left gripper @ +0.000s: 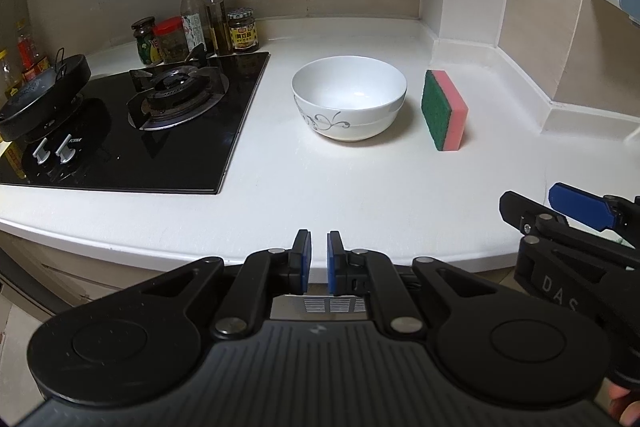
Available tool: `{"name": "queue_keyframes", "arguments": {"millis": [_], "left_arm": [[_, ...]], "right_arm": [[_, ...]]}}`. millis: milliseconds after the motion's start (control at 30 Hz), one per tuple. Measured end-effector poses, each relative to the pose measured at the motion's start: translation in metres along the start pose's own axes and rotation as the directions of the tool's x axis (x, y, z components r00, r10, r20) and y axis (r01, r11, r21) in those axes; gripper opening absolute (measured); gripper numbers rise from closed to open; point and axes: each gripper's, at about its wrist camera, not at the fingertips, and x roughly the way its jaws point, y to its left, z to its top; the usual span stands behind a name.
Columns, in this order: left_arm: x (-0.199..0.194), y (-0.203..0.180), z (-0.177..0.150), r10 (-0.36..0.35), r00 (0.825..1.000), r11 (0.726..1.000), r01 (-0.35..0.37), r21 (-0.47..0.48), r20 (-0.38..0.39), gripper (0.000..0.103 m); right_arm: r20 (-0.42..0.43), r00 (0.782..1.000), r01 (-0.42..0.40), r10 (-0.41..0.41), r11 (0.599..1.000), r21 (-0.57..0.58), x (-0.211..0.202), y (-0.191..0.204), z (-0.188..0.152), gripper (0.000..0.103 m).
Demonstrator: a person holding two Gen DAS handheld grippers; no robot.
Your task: Clean bowl
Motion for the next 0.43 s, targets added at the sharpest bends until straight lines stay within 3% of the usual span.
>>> {"name": "queue_keyframes", "arguments": {"millis": [433], "left_arm": [[0.004,-0.009,0.011,0.073,0.994,0.996,-0.076,0.04,0.075,0.006]], "right_arm": [[-0.006,1.0,0.001,-0.001,1.0,-0.007,0.016,-0.004,0.009,0.034]]}}
